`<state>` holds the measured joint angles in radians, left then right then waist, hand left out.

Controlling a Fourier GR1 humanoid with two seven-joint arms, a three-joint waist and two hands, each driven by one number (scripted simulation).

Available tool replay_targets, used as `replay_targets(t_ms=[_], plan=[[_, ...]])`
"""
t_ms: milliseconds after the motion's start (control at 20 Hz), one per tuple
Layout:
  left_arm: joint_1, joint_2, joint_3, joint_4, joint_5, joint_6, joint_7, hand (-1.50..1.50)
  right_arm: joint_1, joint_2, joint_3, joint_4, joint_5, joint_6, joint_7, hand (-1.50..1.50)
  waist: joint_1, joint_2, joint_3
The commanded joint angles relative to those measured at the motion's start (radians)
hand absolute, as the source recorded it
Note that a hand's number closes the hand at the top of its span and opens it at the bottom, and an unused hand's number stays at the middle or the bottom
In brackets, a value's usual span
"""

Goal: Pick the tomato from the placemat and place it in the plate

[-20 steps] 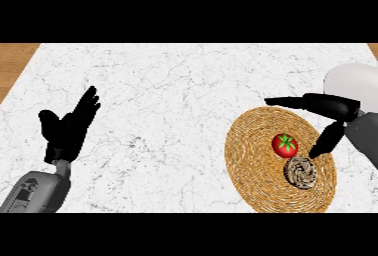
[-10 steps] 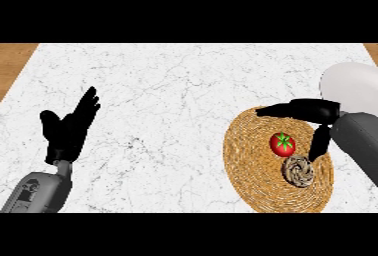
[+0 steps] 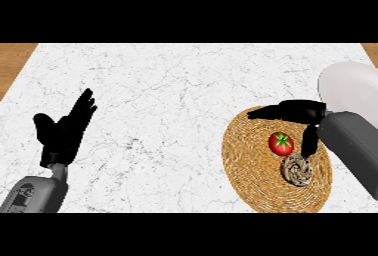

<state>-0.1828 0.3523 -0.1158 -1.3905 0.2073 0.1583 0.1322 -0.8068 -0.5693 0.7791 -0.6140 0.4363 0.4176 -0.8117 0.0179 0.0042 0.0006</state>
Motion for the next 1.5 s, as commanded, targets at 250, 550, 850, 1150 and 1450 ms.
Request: replay_targets(t_ms=[250, 550, 850, 1150, 1450], plan=[[0.027, -0.003, 0.011, -0.071, -0.023, 0.002, 0.048, 0.0, 0.009, 0.029, 0.042, 0.013, 0.09, 0.064, -0.118, -1.5, -0.005, -0.006, 0.0], [0.03, -0.004, 0.035, -0.005, -0.001, -0.05, -0.009, 0.0, 0.01, 0.065, 0.091, 0.003, 0.108, 0.037, -0.203, 1.5, -0.001, -0.003, 0.0], [-0.034, -0.01, 0.044, -0.002, -0.008, -0.035, 0.054, 0.0, 0.008, 0.098, 0.07, 0.037, 0.077, 0.038, -0.169, 1.5, -0.002, 0.001, 0.0], [-0.005, -0.015, 0.049, 0.01, -0.017, -0.036, 0.016, 0.0, -0.009, 0.116, -0.182, 0.165, -0.093, -0.142, 0.255, 1.5, -0.019, 0.001, -0.001], [0.007, -0.005, 0.045, 0.0, -0.021, -0.039, 0.025, 0.0, -0.152, 0.095, -0.372, 0.282, -0.167, -0.477, 0.712, 1.5, -0.006, -0.012, -0.004]])
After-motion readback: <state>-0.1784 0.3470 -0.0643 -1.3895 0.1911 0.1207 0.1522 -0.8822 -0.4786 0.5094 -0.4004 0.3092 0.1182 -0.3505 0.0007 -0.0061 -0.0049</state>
